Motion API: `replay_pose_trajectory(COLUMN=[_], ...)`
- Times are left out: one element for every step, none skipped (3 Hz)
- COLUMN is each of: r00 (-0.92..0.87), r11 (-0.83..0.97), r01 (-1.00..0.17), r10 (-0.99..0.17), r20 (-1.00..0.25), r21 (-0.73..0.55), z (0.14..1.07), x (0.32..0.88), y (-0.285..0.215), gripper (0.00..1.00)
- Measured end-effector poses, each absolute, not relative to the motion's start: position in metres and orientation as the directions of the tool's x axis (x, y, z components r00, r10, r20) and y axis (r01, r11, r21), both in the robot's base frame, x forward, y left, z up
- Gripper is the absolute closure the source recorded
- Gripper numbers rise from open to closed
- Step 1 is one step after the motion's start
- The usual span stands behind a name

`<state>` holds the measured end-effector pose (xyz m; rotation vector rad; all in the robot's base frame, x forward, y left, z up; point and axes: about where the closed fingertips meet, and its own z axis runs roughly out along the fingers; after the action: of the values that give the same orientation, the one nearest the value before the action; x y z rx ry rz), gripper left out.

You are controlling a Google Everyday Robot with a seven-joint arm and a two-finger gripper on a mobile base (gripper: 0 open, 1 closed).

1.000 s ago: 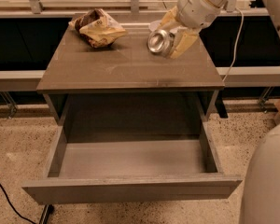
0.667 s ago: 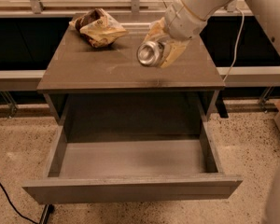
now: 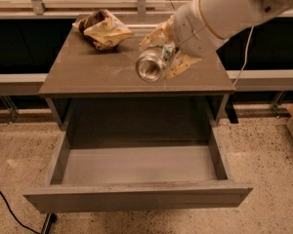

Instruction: Place 7up can into top drawer

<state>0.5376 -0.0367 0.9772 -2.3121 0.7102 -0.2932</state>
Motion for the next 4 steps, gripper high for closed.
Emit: replay_pose_trajectory(r00=[0.849, 0.834, 0.847, 0.869], r11=[-0.639, -0.672, -0.725, -0.75], r01=[-0.342, -0.331, -0.27, -0.136], r10=[-0.525, -0.536, -0.492, -0.404], r20=[0.065, 0.127, 0.202, 0.286], r21=[-0.689, -0.662, -0.634, -0.647], z=[0.956, 0.941, 0.866, 0.813], x=[0.527, 0.532, 0.532, 0.539], y=[-0.03, -0.039, -0.042, -0.044], gripper=[1.0, 1.0, 1.0, 1.0])
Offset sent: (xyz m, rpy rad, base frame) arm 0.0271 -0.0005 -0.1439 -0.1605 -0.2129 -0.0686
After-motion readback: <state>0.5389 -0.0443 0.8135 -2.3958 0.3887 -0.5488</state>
